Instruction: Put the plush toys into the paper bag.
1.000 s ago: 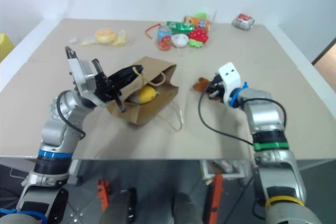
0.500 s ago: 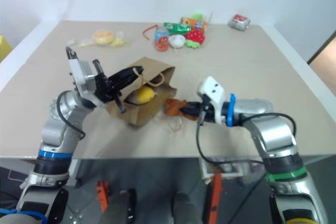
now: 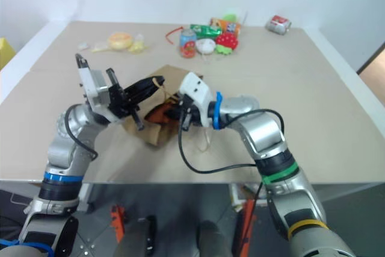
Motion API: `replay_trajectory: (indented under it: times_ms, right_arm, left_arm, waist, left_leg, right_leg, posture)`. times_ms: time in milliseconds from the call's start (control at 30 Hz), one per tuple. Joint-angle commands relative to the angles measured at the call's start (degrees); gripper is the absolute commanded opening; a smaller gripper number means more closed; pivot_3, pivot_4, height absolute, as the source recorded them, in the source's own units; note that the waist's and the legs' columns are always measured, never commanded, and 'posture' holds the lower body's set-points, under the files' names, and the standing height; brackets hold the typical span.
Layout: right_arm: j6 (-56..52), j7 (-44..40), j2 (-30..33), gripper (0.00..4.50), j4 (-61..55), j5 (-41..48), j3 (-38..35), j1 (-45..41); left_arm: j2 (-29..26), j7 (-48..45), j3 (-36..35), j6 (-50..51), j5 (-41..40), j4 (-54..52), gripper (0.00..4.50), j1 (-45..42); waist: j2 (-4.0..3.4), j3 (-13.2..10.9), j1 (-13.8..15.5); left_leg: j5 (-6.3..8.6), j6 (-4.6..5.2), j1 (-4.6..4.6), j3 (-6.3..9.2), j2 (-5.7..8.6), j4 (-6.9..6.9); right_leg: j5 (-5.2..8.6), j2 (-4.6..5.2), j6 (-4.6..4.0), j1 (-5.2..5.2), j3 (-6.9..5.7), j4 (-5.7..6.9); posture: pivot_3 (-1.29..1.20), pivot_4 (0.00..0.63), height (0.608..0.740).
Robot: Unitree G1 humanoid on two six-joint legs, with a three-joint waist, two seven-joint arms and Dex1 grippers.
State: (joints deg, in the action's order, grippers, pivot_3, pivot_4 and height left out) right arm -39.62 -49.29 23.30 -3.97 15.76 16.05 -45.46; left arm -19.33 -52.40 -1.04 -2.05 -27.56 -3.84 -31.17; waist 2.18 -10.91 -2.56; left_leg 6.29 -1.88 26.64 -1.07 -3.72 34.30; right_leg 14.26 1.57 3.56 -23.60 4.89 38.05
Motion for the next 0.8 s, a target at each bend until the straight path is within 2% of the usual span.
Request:
replay_trajectory:
  times_ms: [33,67,133,200,300,433,800]
  right_arm:
    - [2.38,4.41,-5.86,2.26,4.9,-2.22,1.83,-0.65]
    - [2.78,5.17,-6.79,2.63,6.05,-2.57,1.51,-0.82]
    - [3.2,5.66,-7.63,3.63,7.07,-2.72,0.97,-0.9]
    - [3.26,5.8,-7.8,4.38,7.77,-2.53,0.08,-0.95]
    - [1.46,6.6,-7.13,4.38,9.07,-1.76,-2.28,-1.22]
    - [-1.97,3.2,-4.33,4.38,5.61,3.0,-6.85,-0.19]
    - [-5.19,-5.53,7.99,4.38,-6.08,13.62,-15.69,7.61]
  left_arm:
    - [-0.08,0.5,-0.51,-0.25,-0.41,-2.16,0.0,-0.32]
    - [-0.04,0.53,-0.47,-0.24,-0.4,-2.13,0.0,-0.35]
    - [0.03,0.61,-0.38,-0.22,-0.4,-2.1,0.0,-0.37]
    - [0.01,0.65,-0.33,-0.14,-0.45,-2.17,0.0,-0.34]
    - [0.01,0.74,-0.31,-0.06,-0.49,-2.28,0.0,-0.29]
    - [0.1,0.78,-0.2,-0.18,-0.42,-2.17,0.0,-0.3]
    - [0.34,0.77,-0.58,-0.25,-0.64,-1.07,0.0,-1.08]
  waist:
    - [0.0,0.0,-0.03]
    - [0.0,0.0,-0.04]
    - [0.0,0.0,-0.02]
    - [0.0,0.0,0.01]
    - [0.0,0.0,0.0]
    - [0.0,0.0,0.01]
    - [0.0,0.0,0.04]
  left_leg:
    - [0.0,0.0,0.0,0.0,0.0,0.0]
    - [0.0,0.0,0.0,0.01,0.0,0.0]
    - [0.0,0.0,0.0,0.03,-0.01,0.01]
    - [-0.01,0.0,0.0,0.04,-0.03,0.06]
    - [-0.01,0.0,0.0,0.03,-0.03,0.08]
    - [-0.02,0.01,0.0,0.03,-0.05,0.08]
    - [0.0,0.0,0.01,0.05,-0.04,0.02]
  right_leg:
    - [0.0,0.0,0.01,-0.02,0.01,0.0]
    - [0.01,-0.02,0.03,-0.01,0.0,0.0]
    - [-0.01,-0.04,0.05,-0.03,-0.01,0.01]
    - [-0.02,-0.03,0.1,0.02,-0.06,0.01]
    - [-0.04,-0.03,0.1,0.02,-0.05,0.01]
    - [-0.04,-0.03,0.09,0.03,-0.06,0.01]
    - [0.06,-0.03,0.05,0.04,-0.06,0.0]
  posture:
    - [0.0,0.15,0.74]
    - [0.0,0.15,0.74]
    - [0.0,0.15,0.74]
    - [0.0,0.15,0.74]
    - [0.0,0.15,0.74]
    - [0.0,0.15,0.74]
    - [0.0,0.15,0.74]
